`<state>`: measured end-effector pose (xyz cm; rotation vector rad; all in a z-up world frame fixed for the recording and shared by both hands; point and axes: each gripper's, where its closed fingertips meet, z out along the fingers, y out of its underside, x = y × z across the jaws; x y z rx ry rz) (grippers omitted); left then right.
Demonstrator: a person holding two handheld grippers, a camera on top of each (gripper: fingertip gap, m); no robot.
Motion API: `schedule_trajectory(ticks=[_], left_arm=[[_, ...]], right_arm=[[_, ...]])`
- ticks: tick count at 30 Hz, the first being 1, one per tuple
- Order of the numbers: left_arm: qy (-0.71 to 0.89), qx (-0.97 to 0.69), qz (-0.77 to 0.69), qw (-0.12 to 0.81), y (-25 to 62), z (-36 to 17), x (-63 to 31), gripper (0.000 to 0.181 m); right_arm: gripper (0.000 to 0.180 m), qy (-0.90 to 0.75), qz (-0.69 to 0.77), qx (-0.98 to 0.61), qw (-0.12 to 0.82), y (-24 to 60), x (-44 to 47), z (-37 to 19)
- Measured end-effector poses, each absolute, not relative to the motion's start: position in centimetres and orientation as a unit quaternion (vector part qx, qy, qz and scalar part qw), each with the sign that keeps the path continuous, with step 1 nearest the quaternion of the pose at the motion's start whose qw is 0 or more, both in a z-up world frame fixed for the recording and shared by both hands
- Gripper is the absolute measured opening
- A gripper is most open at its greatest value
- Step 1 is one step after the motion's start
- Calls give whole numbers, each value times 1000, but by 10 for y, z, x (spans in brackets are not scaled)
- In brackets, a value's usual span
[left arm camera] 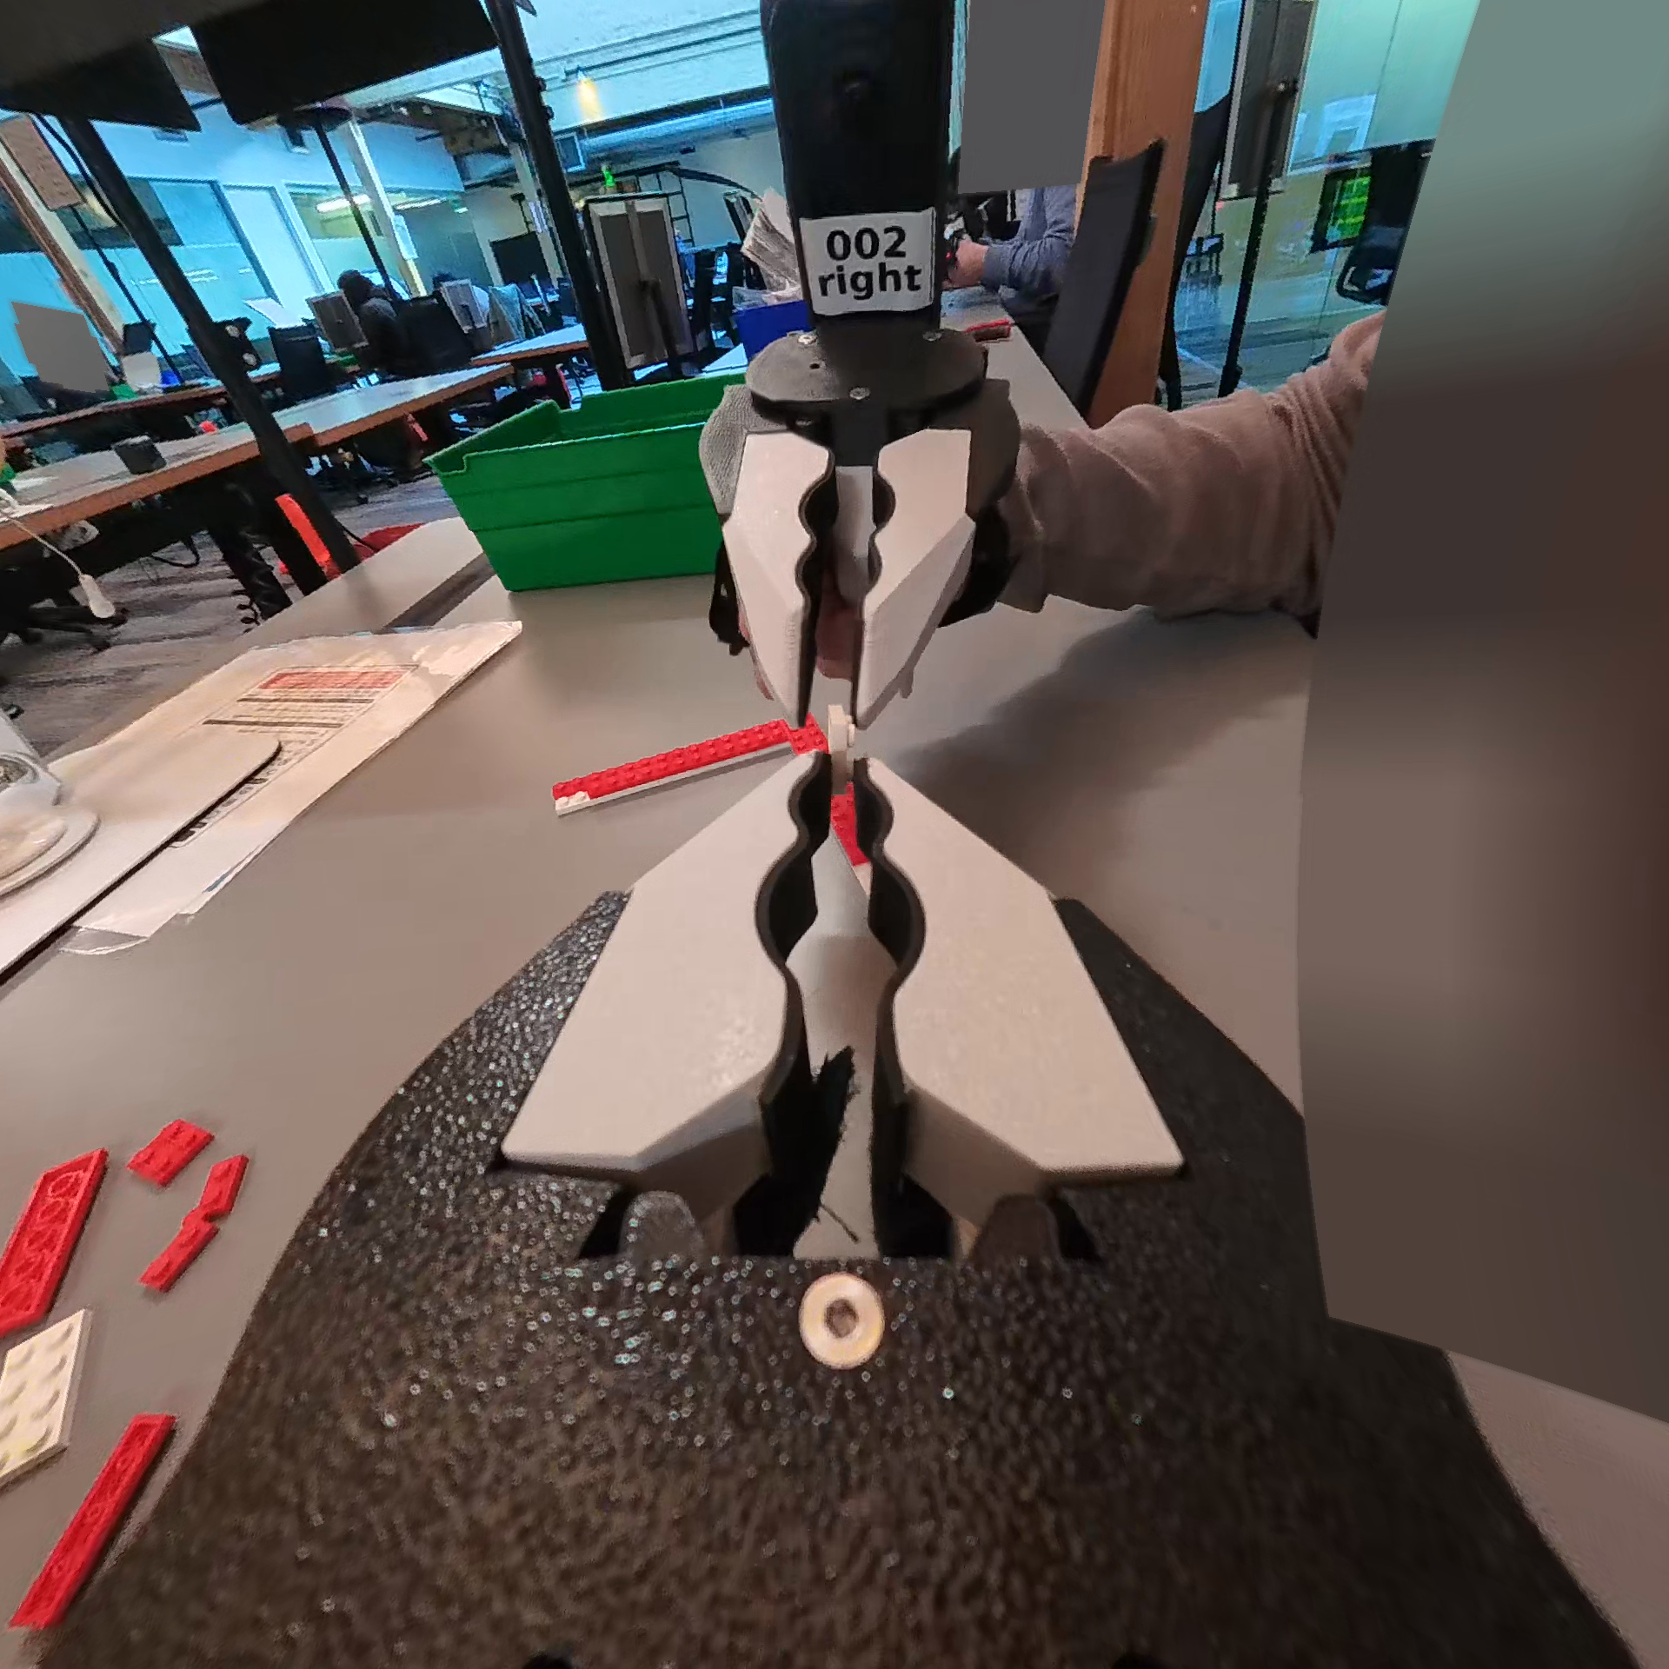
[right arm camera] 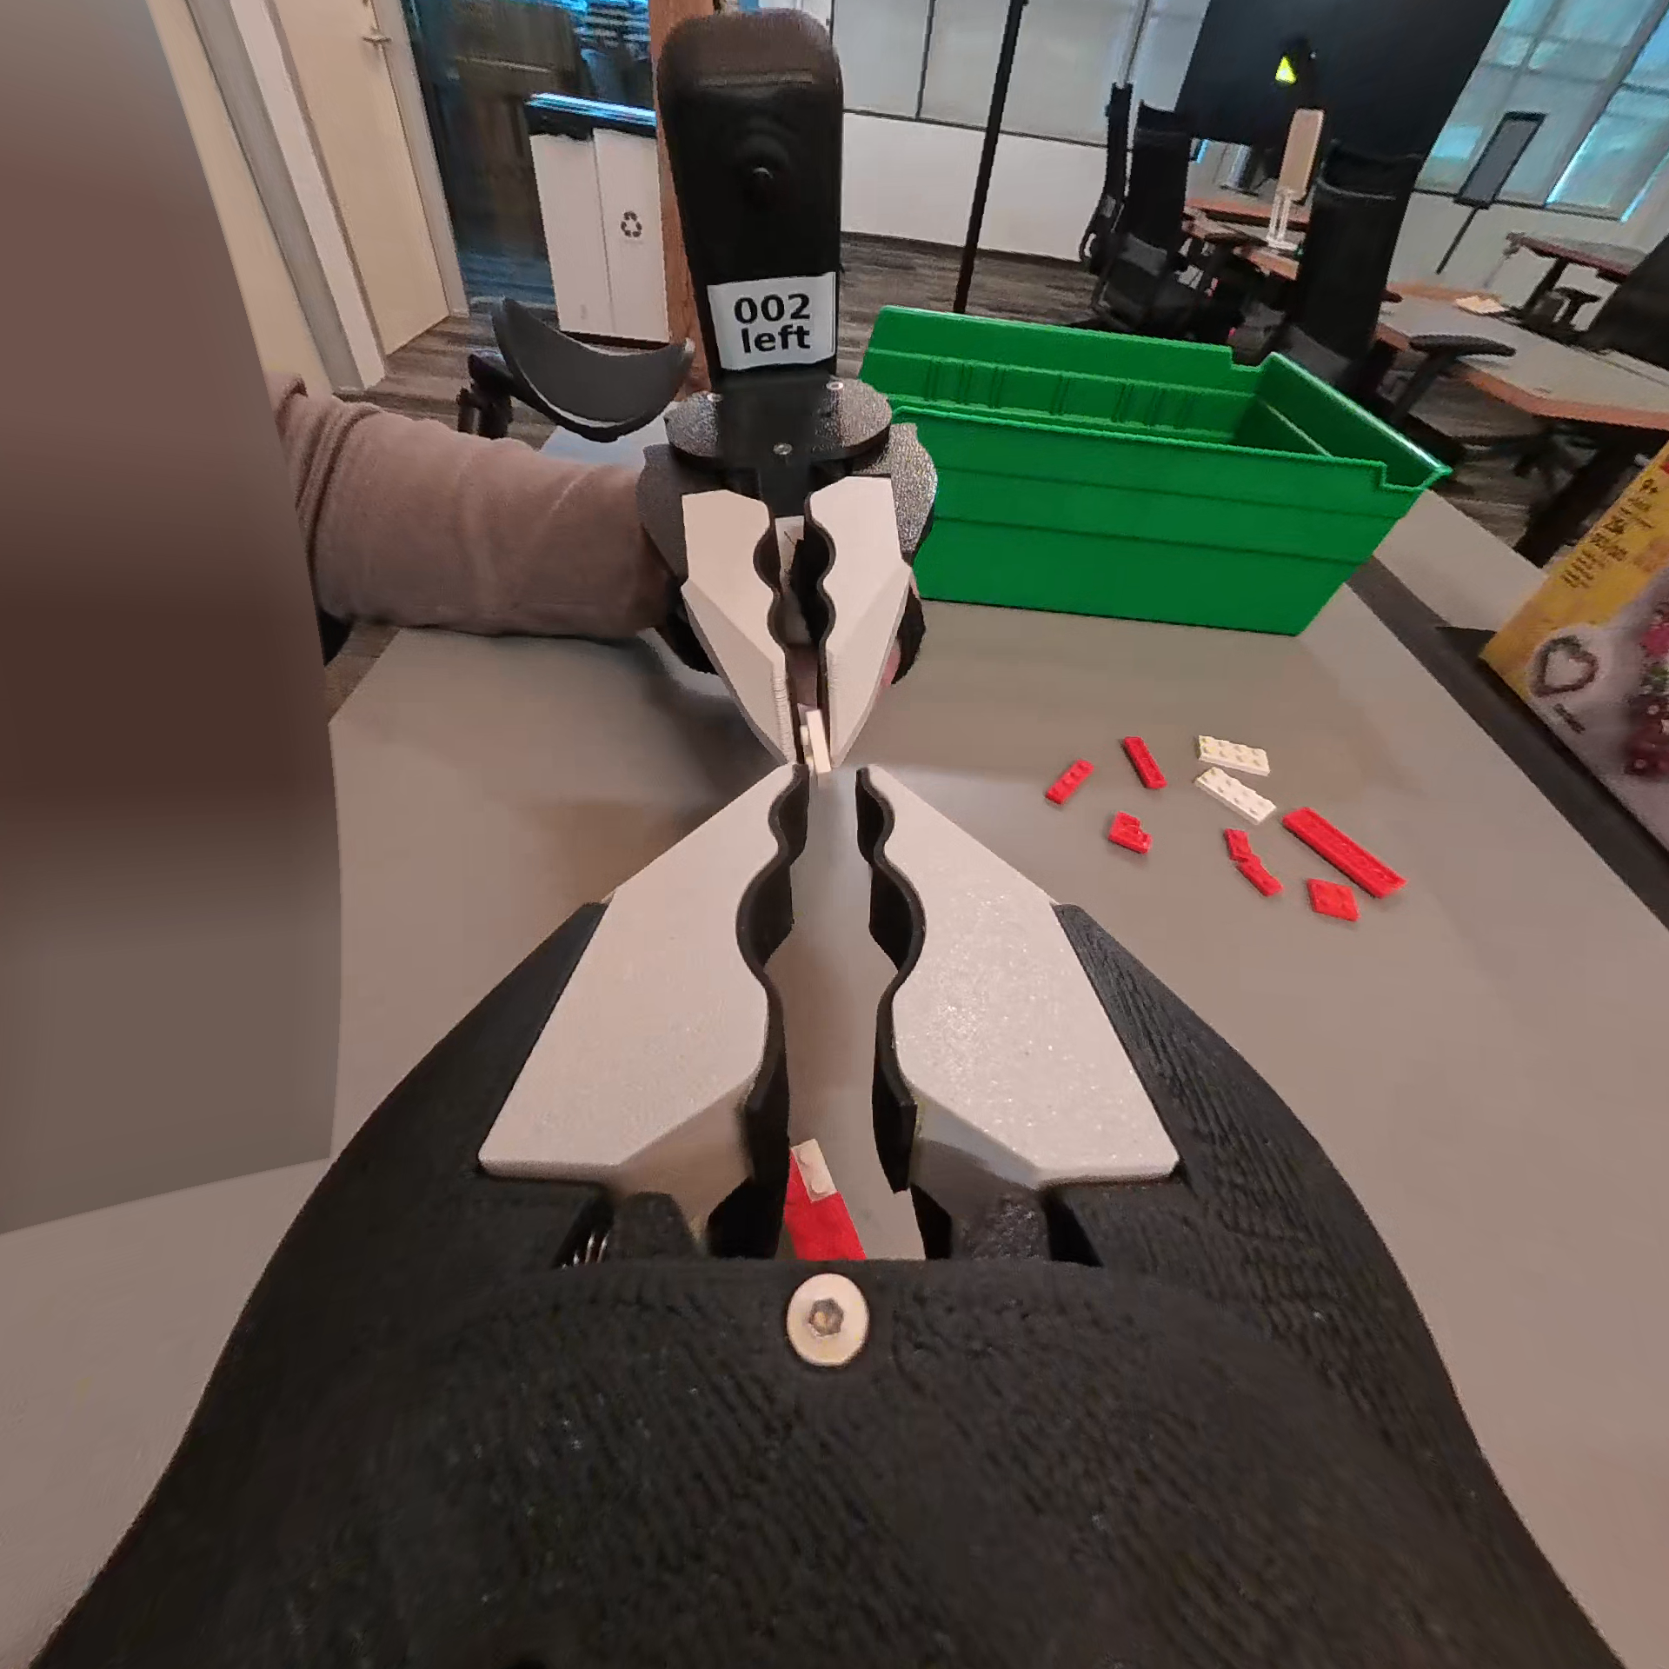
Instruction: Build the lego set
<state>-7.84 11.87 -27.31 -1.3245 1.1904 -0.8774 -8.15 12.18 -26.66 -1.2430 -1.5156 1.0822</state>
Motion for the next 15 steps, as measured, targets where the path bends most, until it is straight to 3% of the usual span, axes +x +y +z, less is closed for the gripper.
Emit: schedule_trajectory(ticks=[10, 15], left_arm=[[517, -566, -347, 540, 121, -283, -80, 3], [512, -589, -334, 528, 127, -290, -84, 3]], right_arm=[[15, -629, 462, -486, 393, 114, -88, -276], [1, -643, 445, -481, 397, 122, -93, -279]])
